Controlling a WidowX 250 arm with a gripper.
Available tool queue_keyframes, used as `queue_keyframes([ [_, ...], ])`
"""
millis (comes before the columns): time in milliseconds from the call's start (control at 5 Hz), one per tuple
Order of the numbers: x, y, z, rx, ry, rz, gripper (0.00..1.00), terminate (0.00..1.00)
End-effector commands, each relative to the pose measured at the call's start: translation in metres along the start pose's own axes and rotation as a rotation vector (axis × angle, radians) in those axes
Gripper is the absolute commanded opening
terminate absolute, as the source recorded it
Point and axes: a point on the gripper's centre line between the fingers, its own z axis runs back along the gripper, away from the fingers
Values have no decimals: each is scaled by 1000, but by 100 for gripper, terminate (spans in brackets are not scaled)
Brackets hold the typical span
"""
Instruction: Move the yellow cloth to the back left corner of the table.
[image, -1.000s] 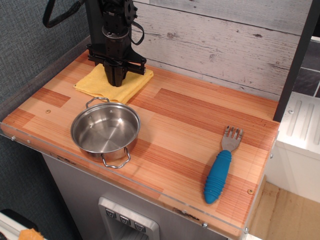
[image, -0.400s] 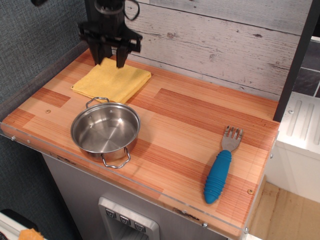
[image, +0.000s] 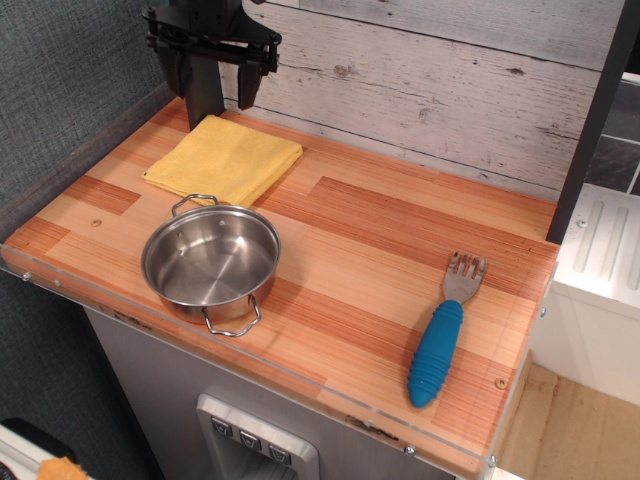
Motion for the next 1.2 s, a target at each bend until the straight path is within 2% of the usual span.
queue_keyframes([
  [0,-22,-4,59,24,59,73,100,0],
  [400,-67,8,101,53,84,217,100,0],
  [800,-67,8,101,53,84,217,100,0],
  [1000,-67,8,101,53,84,217,100,100],
])
